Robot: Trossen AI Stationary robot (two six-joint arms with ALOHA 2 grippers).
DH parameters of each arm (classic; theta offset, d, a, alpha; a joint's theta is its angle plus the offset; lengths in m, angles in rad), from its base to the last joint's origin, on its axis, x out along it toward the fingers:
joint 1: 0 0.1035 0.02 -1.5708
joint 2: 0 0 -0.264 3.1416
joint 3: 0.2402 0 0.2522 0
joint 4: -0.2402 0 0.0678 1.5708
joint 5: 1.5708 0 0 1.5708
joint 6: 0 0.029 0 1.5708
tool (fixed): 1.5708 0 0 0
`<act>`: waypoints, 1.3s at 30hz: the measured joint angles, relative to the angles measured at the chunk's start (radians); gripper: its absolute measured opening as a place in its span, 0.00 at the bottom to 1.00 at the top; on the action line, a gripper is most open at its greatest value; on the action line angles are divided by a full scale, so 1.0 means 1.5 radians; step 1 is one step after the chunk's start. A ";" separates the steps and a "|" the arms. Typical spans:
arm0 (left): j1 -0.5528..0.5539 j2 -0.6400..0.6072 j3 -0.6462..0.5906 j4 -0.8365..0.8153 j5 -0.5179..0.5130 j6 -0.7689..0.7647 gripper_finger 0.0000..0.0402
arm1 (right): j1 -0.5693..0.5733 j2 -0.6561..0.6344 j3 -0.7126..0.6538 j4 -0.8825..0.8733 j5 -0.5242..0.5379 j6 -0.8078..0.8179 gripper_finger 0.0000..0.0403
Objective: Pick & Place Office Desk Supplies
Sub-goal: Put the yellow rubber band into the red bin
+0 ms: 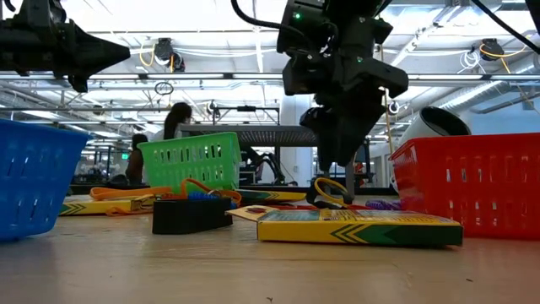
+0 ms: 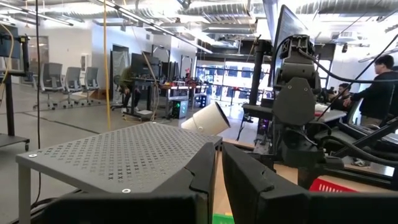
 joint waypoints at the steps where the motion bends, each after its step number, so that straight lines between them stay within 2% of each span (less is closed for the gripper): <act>1: 0.000 0.000 0.000 0.000 0.000 0.000 0.09 | -0.001 0.000 0.000 -0.001 -0.004 -0.002 0.52; 5: 0.000 0.000 0.000 -0.002 0.000 0.000 0.09 | -0.009 -0.001 -0.023 0.026 -0.034 -0.008 0.52; 24: 0.000 0.000 0.000 -0.002 -0.001 0.000 0.09 | -0.028 0.000 -0.089 0.058 -0.033 -0.014 0.52; 29: 0.000 0.000 0.000 -0.001 -0.001 0.000 0.09 | -0.028 -0.001 -0.101 0.105 -0.029 -0.004 0.52; 33: 0.000 0.000 0.000 -0.001 -0.001 0.000 0.09 | -0.028 0.000 -0.101 0.125 -0.028 0.000 0.47; 39: 0.000 0.000 0.000 -0.001 -0.001 0.000 0.09 | -0.028 -0.001 -0.101 0.128 -0.027 0.003 0.33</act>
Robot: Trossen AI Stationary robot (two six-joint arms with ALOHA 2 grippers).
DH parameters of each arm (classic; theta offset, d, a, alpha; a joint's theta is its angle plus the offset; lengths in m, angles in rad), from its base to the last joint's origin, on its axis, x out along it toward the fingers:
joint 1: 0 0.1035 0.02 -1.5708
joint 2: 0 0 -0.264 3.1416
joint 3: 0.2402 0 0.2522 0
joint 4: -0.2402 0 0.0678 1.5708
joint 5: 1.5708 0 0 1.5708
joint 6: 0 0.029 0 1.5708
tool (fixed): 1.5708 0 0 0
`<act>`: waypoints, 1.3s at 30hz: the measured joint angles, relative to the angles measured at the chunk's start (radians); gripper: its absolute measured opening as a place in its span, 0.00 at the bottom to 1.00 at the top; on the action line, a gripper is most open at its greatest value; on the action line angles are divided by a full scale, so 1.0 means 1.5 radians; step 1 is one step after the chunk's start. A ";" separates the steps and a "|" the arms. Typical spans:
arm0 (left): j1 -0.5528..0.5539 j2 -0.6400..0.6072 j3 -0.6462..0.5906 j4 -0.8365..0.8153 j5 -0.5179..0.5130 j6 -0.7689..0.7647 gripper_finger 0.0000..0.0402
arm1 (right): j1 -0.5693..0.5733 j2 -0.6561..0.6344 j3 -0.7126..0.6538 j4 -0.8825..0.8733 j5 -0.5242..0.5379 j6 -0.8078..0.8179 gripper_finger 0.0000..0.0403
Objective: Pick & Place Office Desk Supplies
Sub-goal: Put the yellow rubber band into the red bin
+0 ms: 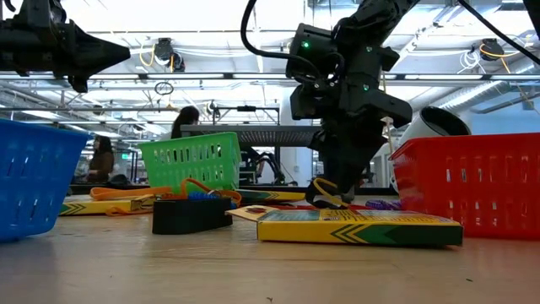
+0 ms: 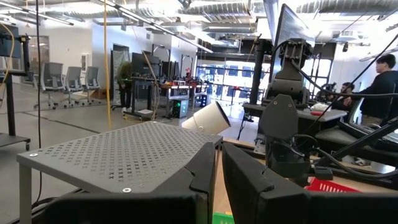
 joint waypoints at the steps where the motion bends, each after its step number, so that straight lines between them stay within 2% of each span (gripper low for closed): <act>1: 0.000 0.000 0.000 0.000 0.000 0.000 0.09 | 0.000 0.000 0.000 0.000 0.000 0.000 0.30; 9: 0.000 0.000 0.000 0.000 0.000 0.000 0.09 | 0.000 0.000 0.000 0.000 0.001 0.000 0.14; 17: 0.000 0.000 0.000 0.000 0.000 0.000 0.09 | 0.000 0.000 0.000 -0.009 0.001 0.000 0.04; 23: 0.000 0.000 0.000 0.000 0.000 0.000 0.09 | 0.000 0.000 0.000 -0.020 0.001 0.000 0.01; 39: 0.000 0.000 0.000 0.003 -0.001 0.000 0.09 | 0.000 0.000 0.000 -0.033 0.003 -0.009 0.00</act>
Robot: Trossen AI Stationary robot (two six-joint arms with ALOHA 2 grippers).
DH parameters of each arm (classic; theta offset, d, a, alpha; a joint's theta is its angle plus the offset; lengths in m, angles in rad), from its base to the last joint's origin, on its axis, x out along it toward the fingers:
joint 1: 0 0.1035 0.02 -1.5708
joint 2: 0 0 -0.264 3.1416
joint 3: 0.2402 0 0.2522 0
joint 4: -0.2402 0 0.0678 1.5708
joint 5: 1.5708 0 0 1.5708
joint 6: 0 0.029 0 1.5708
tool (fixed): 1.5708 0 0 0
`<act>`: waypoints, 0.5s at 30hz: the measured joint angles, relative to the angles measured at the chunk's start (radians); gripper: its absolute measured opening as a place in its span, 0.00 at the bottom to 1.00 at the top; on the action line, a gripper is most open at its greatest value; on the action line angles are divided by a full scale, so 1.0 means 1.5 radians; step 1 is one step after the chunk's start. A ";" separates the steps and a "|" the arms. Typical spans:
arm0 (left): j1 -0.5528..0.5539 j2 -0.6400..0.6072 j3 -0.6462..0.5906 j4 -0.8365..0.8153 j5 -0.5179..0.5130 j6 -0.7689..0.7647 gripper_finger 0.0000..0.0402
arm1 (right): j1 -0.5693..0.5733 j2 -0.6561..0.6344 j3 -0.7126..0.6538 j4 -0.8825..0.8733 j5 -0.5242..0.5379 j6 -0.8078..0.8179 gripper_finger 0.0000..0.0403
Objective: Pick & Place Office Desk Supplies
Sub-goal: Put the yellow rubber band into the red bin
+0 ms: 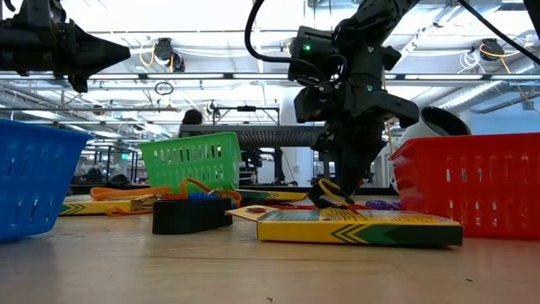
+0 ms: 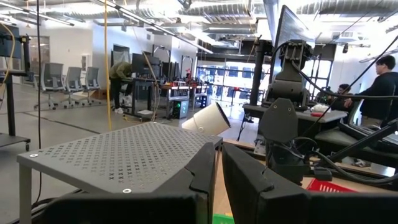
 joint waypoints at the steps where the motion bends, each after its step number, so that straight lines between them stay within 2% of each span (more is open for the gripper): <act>1: 0.000 0.000 0.000 0.000 0.000 0.000 0.09 | 0.000 -0.002 0.000 -0.004 0.010 -0.004 0.00; 6: 0.000 0.000 0.000 0.000 0.000 0.000 0.09 | 0.002 -0.025 0.000 -0.031 0.081 -0.010 0.00; 15: 0.000 0.000 0.000 0.002 -0.001 0.000 0.09 | 0.002 -0.109 0.001 -0.027 0.081 0.037 0.00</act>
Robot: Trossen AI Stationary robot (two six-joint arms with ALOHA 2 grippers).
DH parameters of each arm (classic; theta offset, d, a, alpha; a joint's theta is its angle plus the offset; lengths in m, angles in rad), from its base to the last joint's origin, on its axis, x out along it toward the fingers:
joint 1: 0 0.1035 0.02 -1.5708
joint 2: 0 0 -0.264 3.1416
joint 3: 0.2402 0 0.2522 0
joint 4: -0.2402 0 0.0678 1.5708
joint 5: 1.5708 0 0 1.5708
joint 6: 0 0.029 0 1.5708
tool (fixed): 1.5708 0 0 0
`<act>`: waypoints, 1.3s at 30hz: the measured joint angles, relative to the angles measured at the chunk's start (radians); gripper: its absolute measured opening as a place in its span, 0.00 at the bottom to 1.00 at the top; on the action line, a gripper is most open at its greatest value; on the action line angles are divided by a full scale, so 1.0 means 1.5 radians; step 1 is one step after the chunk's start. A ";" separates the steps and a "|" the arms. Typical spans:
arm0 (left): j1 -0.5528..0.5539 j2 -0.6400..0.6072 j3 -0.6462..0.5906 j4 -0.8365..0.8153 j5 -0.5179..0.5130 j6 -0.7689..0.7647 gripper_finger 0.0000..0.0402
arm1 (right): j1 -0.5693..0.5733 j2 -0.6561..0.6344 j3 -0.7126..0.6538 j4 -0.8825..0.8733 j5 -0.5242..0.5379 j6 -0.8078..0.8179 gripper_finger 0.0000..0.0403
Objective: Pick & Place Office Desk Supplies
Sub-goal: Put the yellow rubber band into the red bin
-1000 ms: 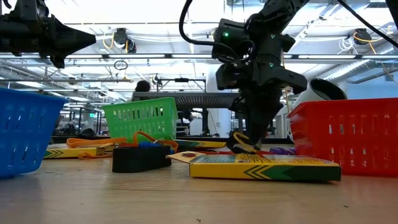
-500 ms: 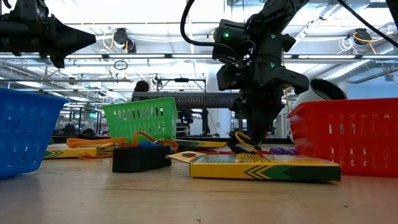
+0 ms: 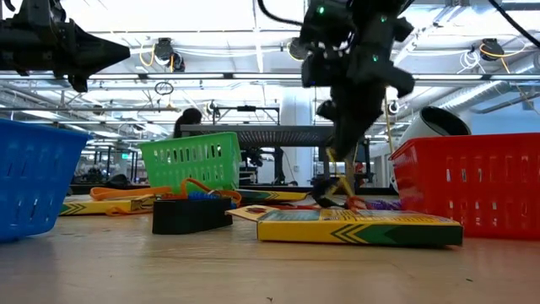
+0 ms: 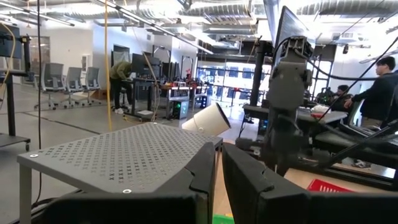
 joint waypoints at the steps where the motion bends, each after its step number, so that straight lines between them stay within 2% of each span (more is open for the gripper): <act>1: 0.000 0.000 0.000 0.000 0.000 0.000 0.09 | 0.000 -0.012 0.000 0.000 0.000 0.008 0.00; 14: 0.000 0.000 0.000 0.000 0.000 -0.001 0.09 | 0.015 -0.124 0.001 0.125 -0.001 0.065 0.00; 29: 0.000 0.000 0.000 0.002 -0.002 -0.004 0.09 | 0.097 -0.127 -0.001 0.281 -0.001 0.078 0.00; 37: 0.000 0.000 0.000 0.004 -0.002 -0.011 0.09 | 0.118 -0.162 -0.001 0.287 0.004 0.086 0.00; 39: 0.000 0.000 0.000 0.004 -0.002 -0.016 0.09 | 0.127 -0.182 0.000 0.289 0.034 0.101 0.00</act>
